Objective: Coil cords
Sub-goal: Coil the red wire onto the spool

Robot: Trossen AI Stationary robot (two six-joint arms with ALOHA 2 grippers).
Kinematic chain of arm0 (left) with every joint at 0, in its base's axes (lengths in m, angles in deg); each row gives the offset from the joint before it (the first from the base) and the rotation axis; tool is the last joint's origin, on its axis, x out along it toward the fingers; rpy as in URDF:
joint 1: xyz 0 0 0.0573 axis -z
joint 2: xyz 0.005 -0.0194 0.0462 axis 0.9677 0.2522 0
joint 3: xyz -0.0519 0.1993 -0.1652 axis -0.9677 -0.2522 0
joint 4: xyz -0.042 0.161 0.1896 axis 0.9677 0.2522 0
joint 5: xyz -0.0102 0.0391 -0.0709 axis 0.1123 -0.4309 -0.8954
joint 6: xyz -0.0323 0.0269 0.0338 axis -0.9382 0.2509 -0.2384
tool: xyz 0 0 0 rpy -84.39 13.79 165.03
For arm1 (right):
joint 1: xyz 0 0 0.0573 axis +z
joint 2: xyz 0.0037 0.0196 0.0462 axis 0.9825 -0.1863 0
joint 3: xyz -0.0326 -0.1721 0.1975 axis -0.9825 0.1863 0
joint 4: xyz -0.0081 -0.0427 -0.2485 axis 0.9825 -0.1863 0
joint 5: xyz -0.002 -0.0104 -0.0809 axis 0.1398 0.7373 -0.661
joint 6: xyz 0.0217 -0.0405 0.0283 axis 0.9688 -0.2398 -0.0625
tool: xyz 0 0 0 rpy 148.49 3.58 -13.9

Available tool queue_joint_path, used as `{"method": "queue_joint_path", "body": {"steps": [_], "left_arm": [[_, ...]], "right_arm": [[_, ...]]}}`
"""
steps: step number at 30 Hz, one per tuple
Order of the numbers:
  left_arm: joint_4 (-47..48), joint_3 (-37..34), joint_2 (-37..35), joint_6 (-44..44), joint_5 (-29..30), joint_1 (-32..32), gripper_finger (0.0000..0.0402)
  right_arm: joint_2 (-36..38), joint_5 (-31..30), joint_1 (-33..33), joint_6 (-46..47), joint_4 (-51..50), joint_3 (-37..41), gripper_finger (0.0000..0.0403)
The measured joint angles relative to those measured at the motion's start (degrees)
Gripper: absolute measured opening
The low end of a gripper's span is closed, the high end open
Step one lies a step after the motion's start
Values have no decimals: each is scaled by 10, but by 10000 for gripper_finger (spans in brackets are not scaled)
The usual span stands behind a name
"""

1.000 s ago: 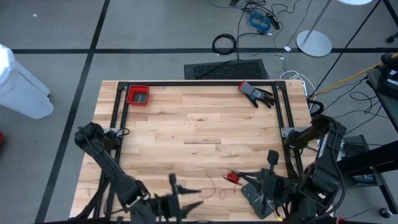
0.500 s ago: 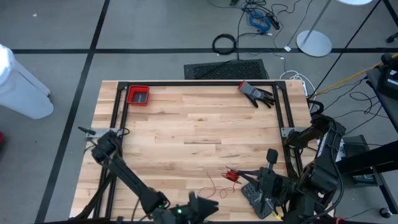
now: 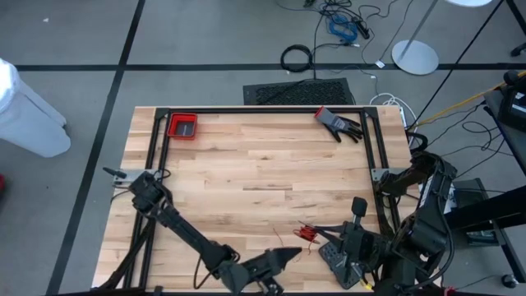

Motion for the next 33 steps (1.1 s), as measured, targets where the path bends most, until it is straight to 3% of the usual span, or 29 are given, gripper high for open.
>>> {"method": "queue_joint_path", "body": {"steps": [6, 12, 33], "left_arm": [[123, 6, -26, 11, -13, 2, 191], [273, 55, -28, 23, -41, 5, 191], [402, 96, -29, 102, -66, -27, 191]], "right_arm": [[0, 3, 0, 1, -5, 0, 0], [0, 14, -8, 2, -5, 0, 0], [0, 48, -39, 16, -4, 0, 0]]}}
